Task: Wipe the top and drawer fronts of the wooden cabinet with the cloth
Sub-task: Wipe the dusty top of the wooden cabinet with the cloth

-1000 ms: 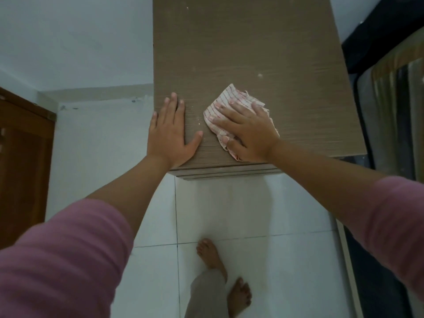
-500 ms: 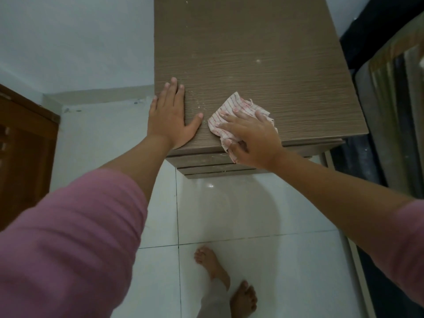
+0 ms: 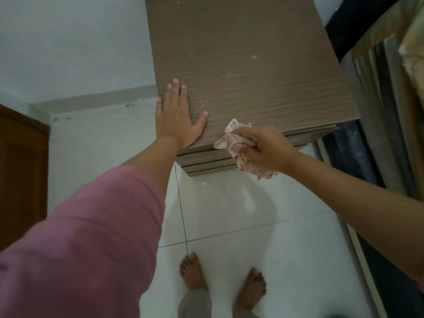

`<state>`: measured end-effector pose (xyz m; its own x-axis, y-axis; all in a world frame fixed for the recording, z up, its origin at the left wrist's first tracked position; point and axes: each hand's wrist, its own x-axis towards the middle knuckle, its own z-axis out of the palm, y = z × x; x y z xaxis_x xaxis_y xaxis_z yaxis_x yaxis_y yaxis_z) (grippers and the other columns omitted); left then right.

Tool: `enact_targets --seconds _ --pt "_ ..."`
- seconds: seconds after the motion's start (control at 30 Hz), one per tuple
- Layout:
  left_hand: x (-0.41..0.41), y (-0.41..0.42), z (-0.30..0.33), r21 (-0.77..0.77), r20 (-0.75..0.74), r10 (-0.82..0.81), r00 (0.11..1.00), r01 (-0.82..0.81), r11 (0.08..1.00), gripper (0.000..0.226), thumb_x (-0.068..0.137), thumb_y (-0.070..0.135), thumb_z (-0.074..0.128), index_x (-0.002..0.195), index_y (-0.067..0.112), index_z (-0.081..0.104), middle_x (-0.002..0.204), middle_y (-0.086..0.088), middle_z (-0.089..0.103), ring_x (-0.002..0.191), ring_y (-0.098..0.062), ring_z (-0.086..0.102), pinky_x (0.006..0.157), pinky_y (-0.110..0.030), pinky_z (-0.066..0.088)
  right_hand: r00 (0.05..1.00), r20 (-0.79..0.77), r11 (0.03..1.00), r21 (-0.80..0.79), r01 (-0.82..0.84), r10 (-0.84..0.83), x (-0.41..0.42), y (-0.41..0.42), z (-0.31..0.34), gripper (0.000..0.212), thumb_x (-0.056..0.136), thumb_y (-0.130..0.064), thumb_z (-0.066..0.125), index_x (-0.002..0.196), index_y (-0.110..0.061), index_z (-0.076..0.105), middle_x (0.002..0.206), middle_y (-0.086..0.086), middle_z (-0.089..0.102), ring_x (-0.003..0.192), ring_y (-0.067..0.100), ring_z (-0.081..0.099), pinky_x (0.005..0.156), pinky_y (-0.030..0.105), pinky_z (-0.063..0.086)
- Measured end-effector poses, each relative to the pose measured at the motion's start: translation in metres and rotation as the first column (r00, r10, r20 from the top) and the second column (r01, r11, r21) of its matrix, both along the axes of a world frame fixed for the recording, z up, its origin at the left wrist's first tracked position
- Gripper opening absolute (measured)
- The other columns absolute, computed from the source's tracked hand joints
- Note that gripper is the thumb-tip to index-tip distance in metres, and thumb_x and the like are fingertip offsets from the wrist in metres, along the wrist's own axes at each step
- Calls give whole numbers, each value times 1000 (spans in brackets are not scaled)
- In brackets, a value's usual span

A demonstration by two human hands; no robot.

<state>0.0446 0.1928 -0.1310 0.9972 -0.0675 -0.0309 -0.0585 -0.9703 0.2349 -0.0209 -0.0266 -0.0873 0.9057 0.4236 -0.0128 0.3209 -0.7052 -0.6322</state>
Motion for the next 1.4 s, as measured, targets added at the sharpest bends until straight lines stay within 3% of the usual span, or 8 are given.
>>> enact_targets --seconds 0.13,0.23,0.3,0.4,0.47,0.63,0.97,1.4 --pt "0 2 -1 -14 -15 -13 1000 13 1000 84 86 63 33 148 10 10 158 -8 1 145 -22 -1 116 -45 3 956 21 941 183 286 -294 3 12 5 31 88 -13 58 118 -16 64 95 -4 69 84 16 65 73 22 49" --pt "-1 1 -3 -34 -10 -14 1000 13 999 81 87 60 33 148 11 10 158 -7 1 145 -21 -1 116 -43 2 876 92 869 214 446 -473 15 32 -5 35 92 -20 56 127 -15 58 107 1 70 95 21 65 82 30 49" --pt "-1 2 -4 -54 8 -7 1000 8 998 76 89 55 33 147 10 13 158 -8 3 145 -22 1 115 -42 2 879 45 878 82 471 -475 30 49 -15 42 95 -29 48 136 -18 51 126 5 62 117 24 55 96 33 38" --pt "-1 3 -4 -78 23 -10 1000 12 997 67 93 44 33 147 7 16 157 -12 7 145 -25 5 115 -43 5 932 86 872 -330 361 -353 48 69 -35 50 99 -40 33 147 -25 32 156 4 28 145 25 18 114 54 7" --pt "-1 3 -4 -87 17 -16 1000 18 996 63 94 36 34 146 5 17 156 -14 9 144 -27 7 115 -43 8 932 104 841 -407 357 -346 59 78 -42 54 99 -42 28 150 -27 22 160 3 14 148 25 9 112 61 2" --pt "6 20 -4 -112 -10 -39 999 38 993 62 93 34 36 146 5 18 156 -14 10 144 -27 8 114 -45 13 915 104 806 -443 393 -389 87 88 -42 59 96 -43 25 152 -27 16 161 2 6 148 26 5 111 64 1" --pt "91 32 0 -36 -84 -39 996 36 999 65 95 40 28 147 8 6 157 -11 -1 145 -24 -2 114 -48 4 867 131 772 -406 489 -480 146 93 -44 57 95 -45 31 149 -28 25 160 4 14 147 28 10 112 63 -1" --pt "108 26 11 -63 -175 28 984 -40 997 69 91 39 35 148 9 10 157 -9 4 145 -20 -2 113 -42 5 917 100 812 -435 389 -386 271 95 -41 59 94 -45 33 149 -25 28 159 7 16 146 31 15 111 62 2"
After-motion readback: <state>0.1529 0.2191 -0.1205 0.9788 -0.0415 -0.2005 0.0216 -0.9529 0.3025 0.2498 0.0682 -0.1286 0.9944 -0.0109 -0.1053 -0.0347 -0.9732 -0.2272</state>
